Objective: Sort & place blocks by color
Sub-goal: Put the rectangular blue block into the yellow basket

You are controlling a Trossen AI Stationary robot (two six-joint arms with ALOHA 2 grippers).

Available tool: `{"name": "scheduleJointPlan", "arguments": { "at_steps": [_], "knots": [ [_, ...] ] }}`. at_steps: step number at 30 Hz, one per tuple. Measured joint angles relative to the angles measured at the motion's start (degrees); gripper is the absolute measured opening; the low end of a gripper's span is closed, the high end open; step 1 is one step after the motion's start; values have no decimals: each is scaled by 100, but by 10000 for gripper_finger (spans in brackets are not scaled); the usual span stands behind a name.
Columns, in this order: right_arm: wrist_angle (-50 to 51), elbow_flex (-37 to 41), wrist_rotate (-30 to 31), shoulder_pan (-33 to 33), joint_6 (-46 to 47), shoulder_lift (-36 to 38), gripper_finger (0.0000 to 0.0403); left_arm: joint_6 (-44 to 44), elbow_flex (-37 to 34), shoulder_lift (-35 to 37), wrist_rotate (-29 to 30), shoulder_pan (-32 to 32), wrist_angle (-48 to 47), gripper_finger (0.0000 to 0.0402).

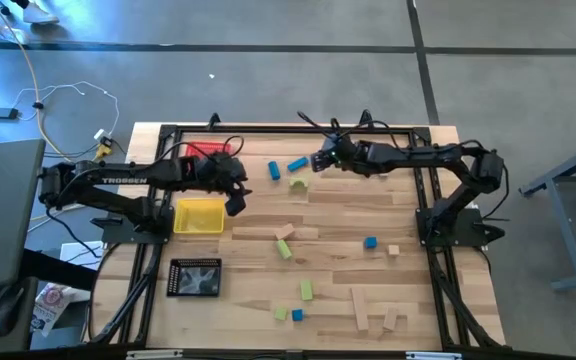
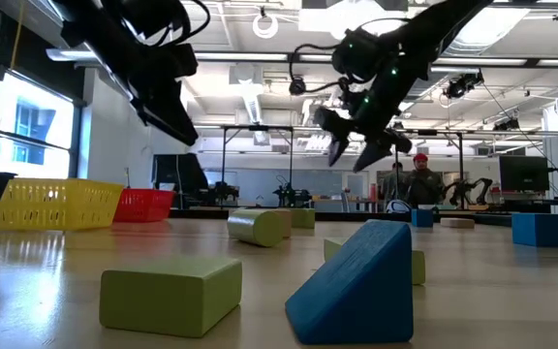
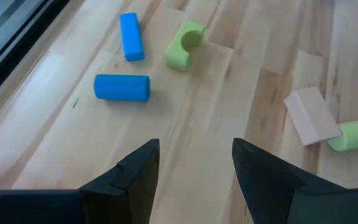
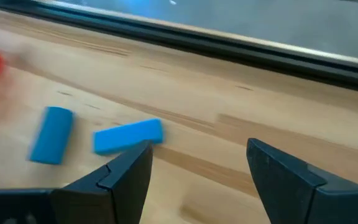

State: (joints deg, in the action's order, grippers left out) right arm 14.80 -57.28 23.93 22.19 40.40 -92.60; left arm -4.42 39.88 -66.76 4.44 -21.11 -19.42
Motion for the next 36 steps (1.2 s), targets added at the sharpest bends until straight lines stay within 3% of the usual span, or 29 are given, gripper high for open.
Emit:
{"name": "scheduleJointPlan", "arguments": {
  "at_steps": [23,36],
  "knots": [
    [2370,0,-191,1008,872,0,247,6,-2,0,46,92,2,190],
    [2693,0,-547,1266,929,0,247,8,-2,0,46,92,2,188]
  ]
}}
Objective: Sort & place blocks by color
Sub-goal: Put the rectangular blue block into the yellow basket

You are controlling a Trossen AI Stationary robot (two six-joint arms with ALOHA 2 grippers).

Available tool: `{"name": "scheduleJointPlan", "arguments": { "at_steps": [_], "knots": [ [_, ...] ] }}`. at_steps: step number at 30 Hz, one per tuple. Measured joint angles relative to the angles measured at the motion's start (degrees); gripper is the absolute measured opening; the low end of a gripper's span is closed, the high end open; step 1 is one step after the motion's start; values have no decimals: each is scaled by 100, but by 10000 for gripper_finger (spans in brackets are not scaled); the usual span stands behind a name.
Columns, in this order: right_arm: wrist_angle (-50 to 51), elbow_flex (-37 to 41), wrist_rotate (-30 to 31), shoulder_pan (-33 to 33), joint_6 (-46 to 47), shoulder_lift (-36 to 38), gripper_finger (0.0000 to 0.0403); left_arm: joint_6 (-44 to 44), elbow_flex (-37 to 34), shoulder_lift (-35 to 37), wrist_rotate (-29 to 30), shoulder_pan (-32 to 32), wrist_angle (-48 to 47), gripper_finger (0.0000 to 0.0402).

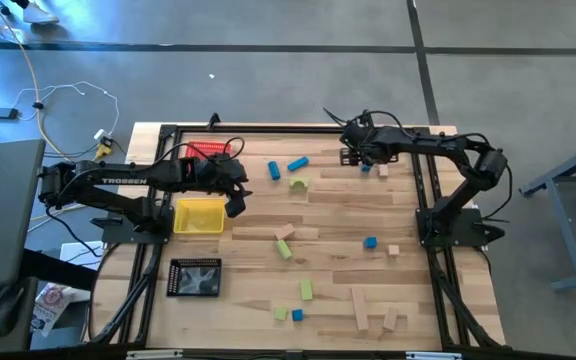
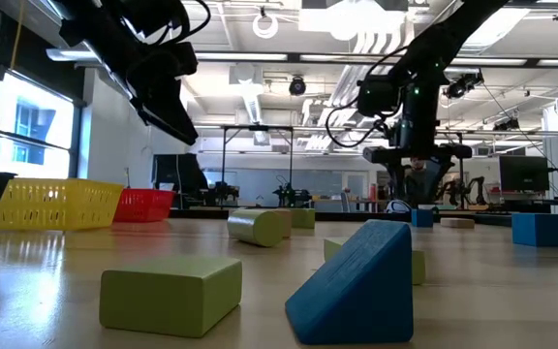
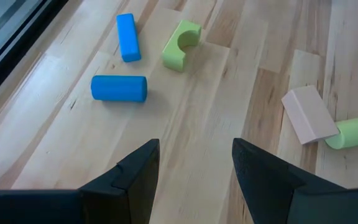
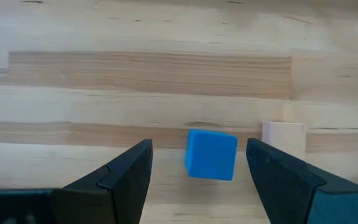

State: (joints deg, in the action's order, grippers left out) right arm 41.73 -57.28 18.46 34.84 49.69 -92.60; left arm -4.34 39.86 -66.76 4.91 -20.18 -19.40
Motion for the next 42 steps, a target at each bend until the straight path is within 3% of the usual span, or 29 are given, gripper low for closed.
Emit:
{"name": "scheduleJointPlan", "arguments": {
  "at_steps": [13,32,36,42],
  "knots": [
    [183,0,-90,7,135,-23,247,0,0,0,0,0,0,190],
    [18,2,-87,53,182,-742,246,0,0,0,0,-2,-2,189],
    [16,2,-94,54,142,-814,218,0,0,0,0,-2,-3,190],
    [-47,2,-109,53,-3,-824,119,0,0,0,0,-2,-4,189]
  ]
}}
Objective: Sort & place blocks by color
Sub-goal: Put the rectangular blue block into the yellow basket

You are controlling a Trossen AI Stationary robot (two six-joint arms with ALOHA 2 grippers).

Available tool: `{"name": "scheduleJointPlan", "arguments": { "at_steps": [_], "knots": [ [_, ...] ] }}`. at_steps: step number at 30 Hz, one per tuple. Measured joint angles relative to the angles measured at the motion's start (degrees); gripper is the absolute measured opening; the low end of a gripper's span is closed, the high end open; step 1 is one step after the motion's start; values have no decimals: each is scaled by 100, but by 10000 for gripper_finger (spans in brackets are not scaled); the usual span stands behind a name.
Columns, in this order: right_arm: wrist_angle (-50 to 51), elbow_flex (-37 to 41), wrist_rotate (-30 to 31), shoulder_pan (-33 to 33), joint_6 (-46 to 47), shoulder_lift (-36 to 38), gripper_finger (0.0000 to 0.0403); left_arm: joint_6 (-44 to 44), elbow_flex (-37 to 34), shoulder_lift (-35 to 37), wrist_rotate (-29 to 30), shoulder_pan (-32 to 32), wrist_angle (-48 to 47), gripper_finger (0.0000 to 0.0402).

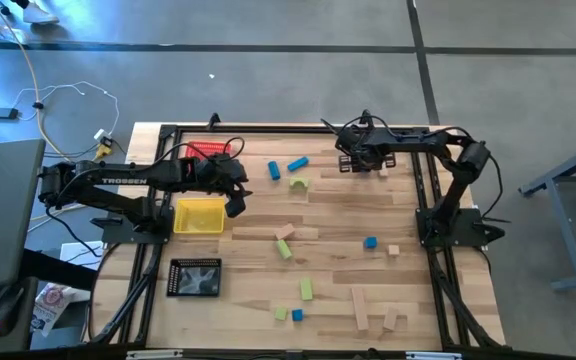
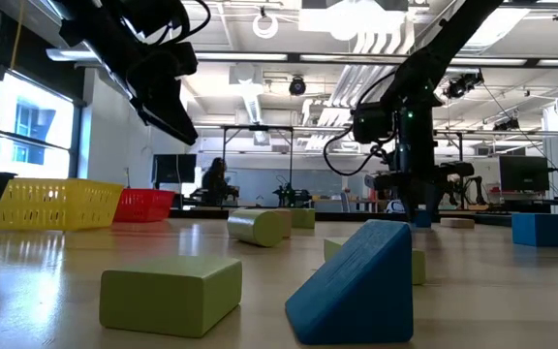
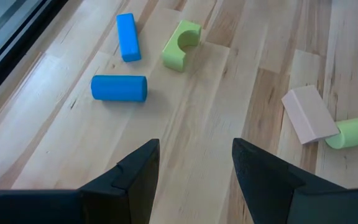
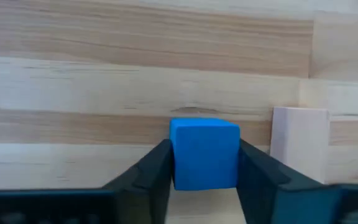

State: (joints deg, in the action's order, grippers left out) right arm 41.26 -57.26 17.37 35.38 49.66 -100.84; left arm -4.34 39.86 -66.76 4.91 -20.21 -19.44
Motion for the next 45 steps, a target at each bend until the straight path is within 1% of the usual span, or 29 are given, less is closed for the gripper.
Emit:
{"name": "scheduleJointPlan", "arguments": {
  "at_steps": [1,2,8,13,15,27,33,39,45],
  "knots": [
    [-22,-2,-25,0,-69,0,106,0,0,0,1,0,1,190],
    [-50,-4,-48,0,-130,2,103,0,0,0,1,0,0,190],
    [-297,-11,-406,-59,-492,11,103,0,0,0,2,0,1,188],
    [-715,-6,-775,-337,-709,65,106,26,0,1,1,0,1,190],
    [-934,4,-1027,-473,-775,118,111,137,0,0,2,1,0,190],
    [-2979,5,-2227,-1327,-1262,555,111,996,-2,2,49,9,85,189],
    [-4081,0,-2977,-1617,-1456,570,111,1314,-2,2,215,42,436,190],
    [-5031,0,-3548,-1808,-1526,570,111,1831,-2,2,483,207,812,190],
    [-5846,0,-4134,-1915,-1621,570,111,2230,-2,2,498,472,1300,191]
  ]
}}
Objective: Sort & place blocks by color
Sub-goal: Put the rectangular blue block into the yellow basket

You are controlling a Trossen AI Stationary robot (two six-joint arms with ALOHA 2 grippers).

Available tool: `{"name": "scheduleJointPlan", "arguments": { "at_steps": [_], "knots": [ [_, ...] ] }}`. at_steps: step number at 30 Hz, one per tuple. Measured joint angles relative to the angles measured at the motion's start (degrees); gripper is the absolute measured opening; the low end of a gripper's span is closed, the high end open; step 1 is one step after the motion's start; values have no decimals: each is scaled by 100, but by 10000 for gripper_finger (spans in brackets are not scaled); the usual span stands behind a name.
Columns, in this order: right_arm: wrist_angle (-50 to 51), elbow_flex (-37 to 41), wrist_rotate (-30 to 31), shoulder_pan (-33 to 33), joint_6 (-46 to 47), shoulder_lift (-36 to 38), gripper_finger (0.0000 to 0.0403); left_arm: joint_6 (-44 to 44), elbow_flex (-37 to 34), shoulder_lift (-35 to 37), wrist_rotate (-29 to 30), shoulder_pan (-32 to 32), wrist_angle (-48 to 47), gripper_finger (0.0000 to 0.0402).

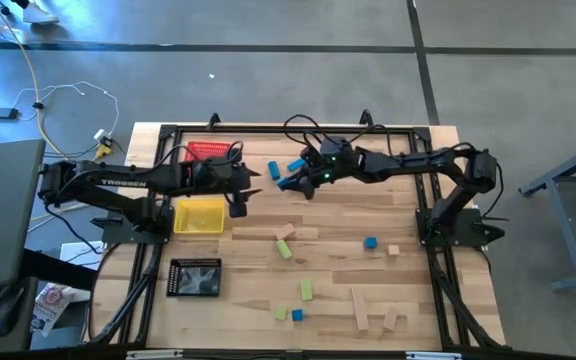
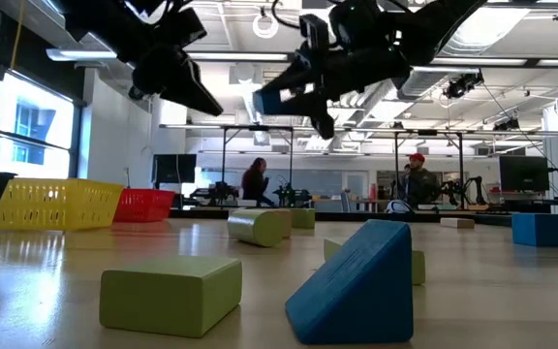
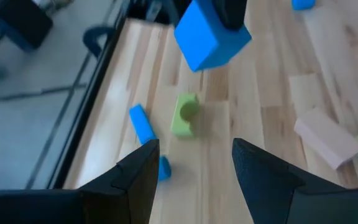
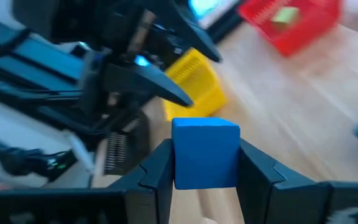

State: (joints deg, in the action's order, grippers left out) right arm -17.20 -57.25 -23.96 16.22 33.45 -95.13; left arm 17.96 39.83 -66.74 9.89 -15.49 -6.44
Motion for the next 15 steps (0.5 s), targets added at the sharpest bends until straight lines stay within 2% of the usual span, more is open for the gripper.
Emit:
{"name": "scheduleJointPlan", "arguments": {
  "at_steps": [5,10,15],
  "knots": [
    [-627,0,-299,-54,6,0,111,90,0,0,-2,196,529,191],
    [-1196,0,-352,-65,109,0,111,264,0,0,13,365,905,191],
    [-1577,0,-349,-65,232,0,111,285,0,0,584,547,1346,191]
  ]
}}
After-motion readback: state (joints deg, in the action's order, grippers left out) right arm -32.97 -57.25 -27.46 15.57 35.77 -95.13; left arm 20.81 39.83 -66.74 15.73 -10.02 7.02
